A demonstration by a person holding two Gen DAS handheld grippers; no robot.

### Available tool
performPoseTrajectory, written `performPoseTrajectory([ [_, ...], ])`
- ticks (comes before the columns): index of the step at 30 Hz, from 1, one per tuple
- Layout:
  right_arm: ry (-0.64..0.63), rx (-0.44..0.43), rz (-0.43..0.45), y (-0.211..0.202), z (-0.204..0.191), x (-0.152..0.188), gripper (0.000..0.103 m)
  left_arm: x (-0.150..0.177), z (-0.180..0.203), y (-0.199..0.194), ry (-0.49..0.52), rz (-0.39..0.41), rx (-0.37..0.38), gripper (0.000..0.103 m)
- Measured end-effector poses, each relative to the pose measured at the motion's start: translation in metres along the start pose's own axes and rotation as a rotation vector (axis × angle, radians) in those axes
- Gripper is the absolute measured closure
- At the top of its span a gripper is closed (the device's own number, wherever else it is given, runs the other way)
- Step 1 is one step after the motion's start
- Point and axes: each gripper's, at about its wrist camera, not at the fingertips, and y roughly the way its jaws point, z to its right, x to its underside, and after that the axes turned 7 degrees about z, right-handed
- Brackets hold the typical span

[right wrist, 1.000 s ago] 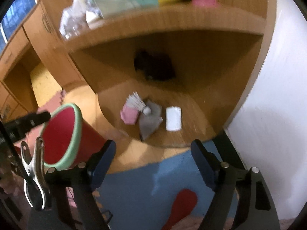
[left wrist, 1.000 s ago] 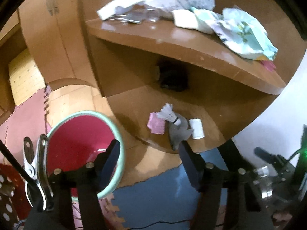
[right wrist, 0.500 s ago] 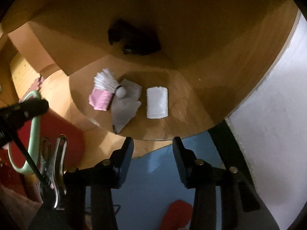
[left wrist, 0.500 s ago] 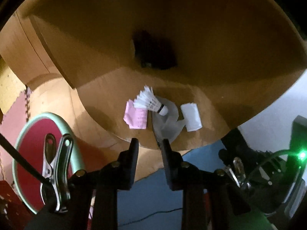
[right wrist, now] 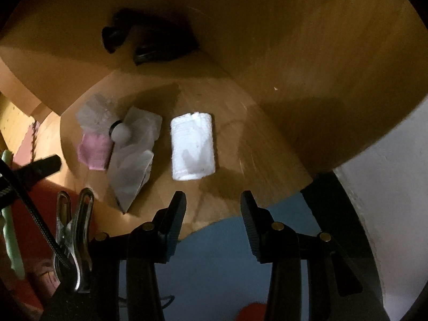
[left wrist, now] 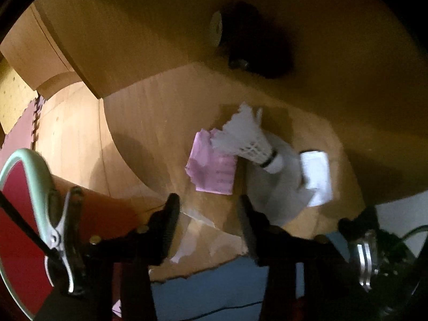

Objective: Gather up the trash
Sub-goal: 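Move both tools down toward the lower shelf items, then grasp the pink paper with the left tool while the right tool grasps the white tissue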

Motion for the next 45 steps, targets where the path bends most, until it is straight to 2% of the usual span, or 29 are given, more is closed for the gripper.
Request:
performPoseTrajectory([
  [3,-0.003,0.025,0.010,0.007,0.000,-0.002,0.053,-0.003,-0.004,0.019,-0.011,-0.029,0.001,0.054],
  [6,0.039,0.028,-0.005,0.019,0.004,-0.005,0.051,-0.006,-0.005,0.034,-0.023,-0.044,0.025,0.054],
  [8,0.072,0.029,-0.019,0.026,0.009,-0.006,0.046,-0.007,-0.007,0.041,-0.041,-0.049,0.048,0.054],
  [13,0.125,0.026,-0.032,0.037,0.017,-0.010,0.046,-0.009,-0.010,0.058,-0.082,-0.066,0.086,0.051],
  [17,0.109,0.016,-0.036,0.046,0.014,-0.011,0.046,-0.009,-0.012,0.070,-0.092,-0.079,0.098,0.047],
  [20,0.089,0.007,-0.046,0.053,0.008,-0.014,0.046,-0.005,-0.014,0.081,-0.105,-0.121,0.114,0.045],
  [21,0.085,-0.001,-0.049,0.055,0.005,-0.015,0.046,-0.005,-0.013,0.078,-0.094,-0.088,0.112,0.045],
  [24,0.060,0.001,-0.048,0.057,-0.004,-0.015,0.046,-0.006,-0.009,0.080,-0.060,-0.092,0.104,0.041],
  [28,0.022,0.027,-0.039,0.061,-0.013,-0.017,0.045,-0.008,0.002,0.084,-0.017,-0.089,0.088,0.031],
  [31,-0.011,0.046,-0.044,0.055,-0.015,-0.013,0.045,-0.007,0.010,0.085,0.042,-0.095,0.048,0.032],
  [33,-0.032,0.056,-0.046,0.055,-0.018,-0.012,0.048,-0.005,0.011,0.083,0.046,-0.081,0.034,0.040],
  [34,-0.040,0.071,-0.046,0.054,-0.019,-0.012,0.058,-0.004,0.010,0.081,0.037,-0.073,0.029,0.049],
  [35,-0.048,0.090,-0.046,0.053,-0.019,-0.013,0.073,-0.004,0.008,0.080,0.023,-0.067,0.025,0.053],
  [38,-0.037,0.109,-0.038,0.049,-0.014,-0.013,0.095,0.002,0.005,0.076,0.007,-0.054,0.028,0.054],
  [41,-0.002,0.106,-0.054,0.045,-0.006,-0.013,0.102,0.008,0.004,0.071,-0.015,-0.054,0.082,0.056],
  [45,-0.001,0.100,-0.049,0.039,-0.002,-0.012,0.102,0.014,-0.001,0.056,-0.091,-0.041,0.170,0.057],
])
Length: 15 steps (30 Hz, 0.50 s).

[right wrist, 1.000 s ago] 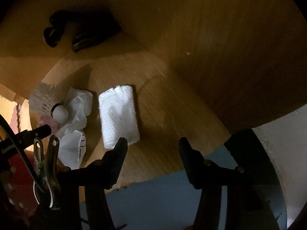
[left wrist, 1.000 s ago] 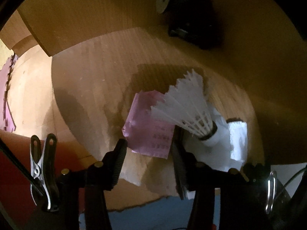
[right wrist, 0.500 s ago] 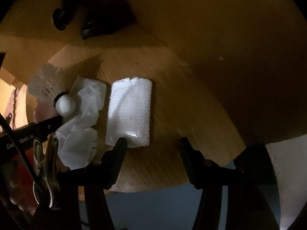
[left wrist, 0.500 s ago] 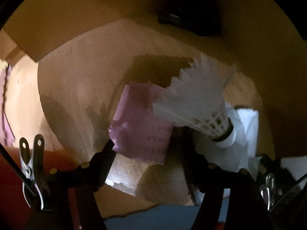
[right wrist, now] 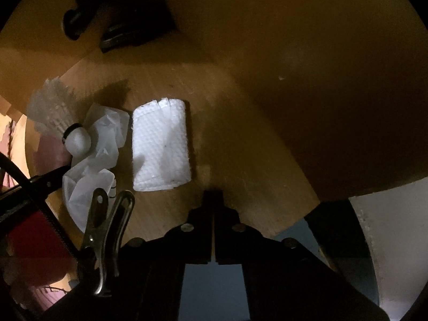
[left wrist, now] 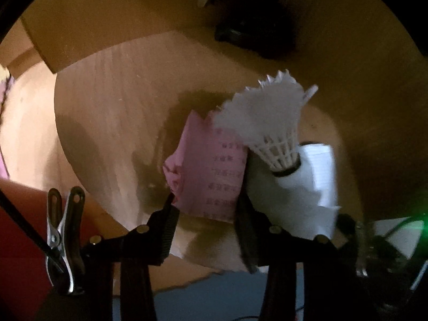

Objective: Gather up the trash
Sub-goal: 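Grasp the pink paper with the left tool while the right tool grasps the white tissue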

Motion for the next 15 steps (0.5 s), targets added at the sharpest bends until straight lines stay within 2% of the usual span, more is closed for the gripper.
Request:
performPoseTrajectory([
  [3,0.054,-0.034,0.026,-0.008,0.010,-0.004,0.100,0.001,0.001,-0.011,0.017,0.022,0.010,0.057],
  [4,0.075,-0.051,0.035,-0.011,0.010,-0.005,0.093,-0.002,0.000,-0.014,0.026,0.028,0.005,0.057],
  [7,0.134,-0.083,0.064,-0.018,0.014,-0.010,0.064,-0.001,-0.003,-0.021,0.026,0.042,-0.007,0.057],
  [8,0.147,-0.095,0.070,-0.017,0.022,-0.012,0.061,0.001,-0.002,-0.024,0.018,0.045,-0.009,0.057],
  [11,0.170,-0.135,0.080,-0.017,0.020,-0.015,0.060,0.001,-0.008,-0.028,-0.006,0.054,-0.006,0.057],
  [15,0.155,-0.135,0.073,-0.016,0.025,-0.013,0.060,0.011,-0.006,-0.036,-0.008,0.062,0.000,0.057],
])
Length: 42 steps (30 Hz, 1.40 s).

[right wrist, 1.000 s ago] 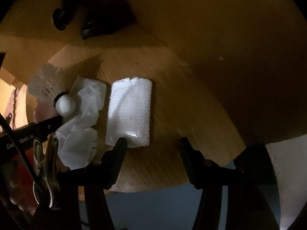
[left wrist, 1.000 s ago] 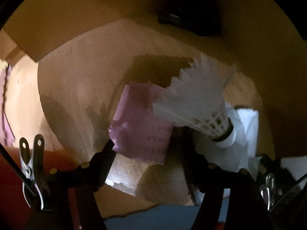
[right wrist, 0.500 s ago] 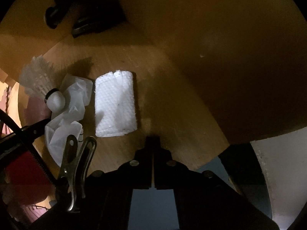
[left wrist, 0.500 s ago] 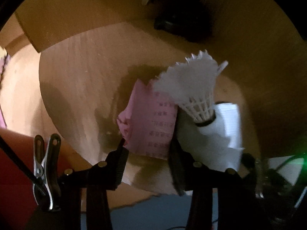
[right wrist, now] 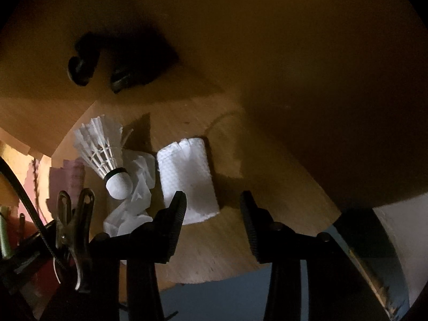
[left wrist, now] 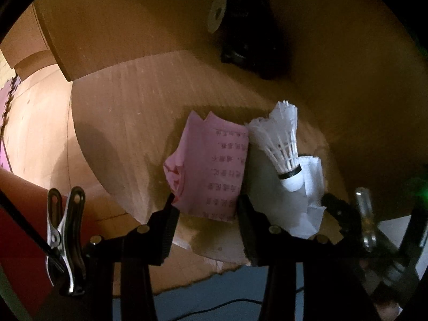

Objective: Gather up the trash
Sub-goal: 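Grasp the pink paper with the left tool while the right tool grasps the white tissue, then carry the pink paper and white tissue over the red bin with both tools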

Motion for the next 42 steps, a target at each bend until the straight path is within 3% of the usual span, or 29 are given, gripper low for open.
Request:
performPoseTrajectory([
  [4,-0.014,0.029,-0.023,0.014,-0.008,-0.001,0.060,0.005,-0.007,-0.016,0.004,-0.008,0.014,0.057],
  [9,-0.014,0.056,-0.031,0.022,-0.012,-0.004,0.063,-0.006,-0.001,-0.008,0.011,-0.007,0.025,0.057],
  [11,-0.003,0.034,-0.036,0.027,-0.014,-0.009,0.086,-0.006,-0.001,-0.008,0.016,-0.008,0.028,0.057],
  [14,-0.012,0.021,-0.023,0.019,-0.014,-0.009,0.094,-0.005,0.001,-0.010,0.033,-0.007,0.030,0.057],
  [25,-0.030,0.008,0.006,-0.038,0.000,0.003,0.095,0.011,0.008,-0.057,0.094,0.021,0.036,0.057],
  [31,0.014,0.014,0.007,-0.058,0.009,0.003,0.095,0.025,0.010,-0.086,0.059,0.029,0.055,0.057],
  [42,-0.059,0.040,0.011,-0.116,0.002,0.023,0.095,0.043,0.009,-0.161,0.075,0.111,0.019,0.057],
])
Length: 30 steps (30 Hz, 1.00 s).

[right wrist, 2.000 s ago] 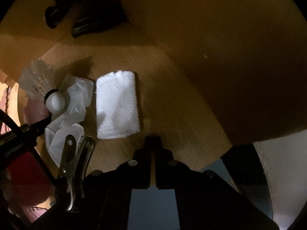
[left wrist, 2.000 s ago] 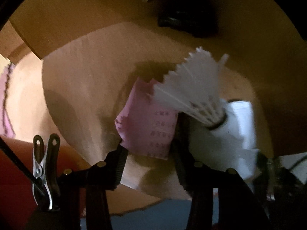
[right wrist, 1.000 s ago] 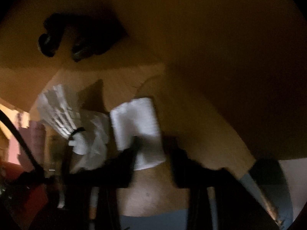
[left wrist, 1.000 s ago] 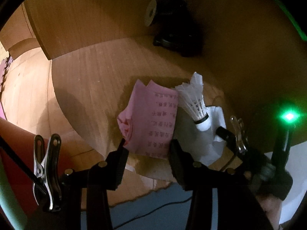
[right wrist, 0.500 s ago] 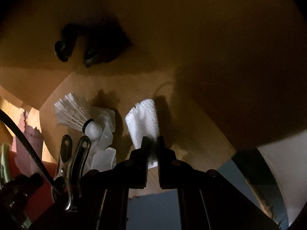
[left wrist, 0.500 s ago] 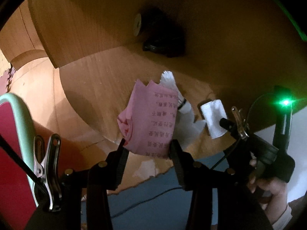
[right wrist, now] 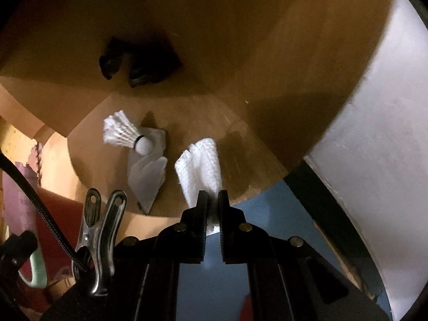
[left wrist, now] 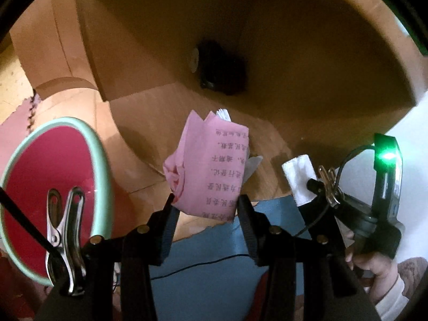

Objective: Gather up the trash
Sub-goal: 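Carry the pink paper and white tissue over the red bin with both tools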

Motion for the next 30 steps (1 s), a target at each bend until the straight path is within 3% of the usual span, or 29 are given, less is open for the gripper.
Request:
performPoseTrajectory([
  [5,0.043,-0.067,-0.020,-0.019,-0.017,0.009,0.095,0.002,-0.007,-0.036,0.010,0.009,-0.004,0.056],
  [10,-0.007,-0.108,0.015,-0.055,-0.041,0.017,0.095,0.002,-0.018,-0.073,0.030,0.060,-0.054,0.056],
  [18,-0.105,-0.217,0.083,-0.102,-0.095,0.021,0.094,0.004,-0.066,-0.116,-0.049,0.086,-0.117,0.056],
  [30,-0.269,-0.382,0.133,-0.131,-0.182,0.040,0.094,0.014,-0.143,-0.131,-0.147,0.097,-0.211,0.056],
])
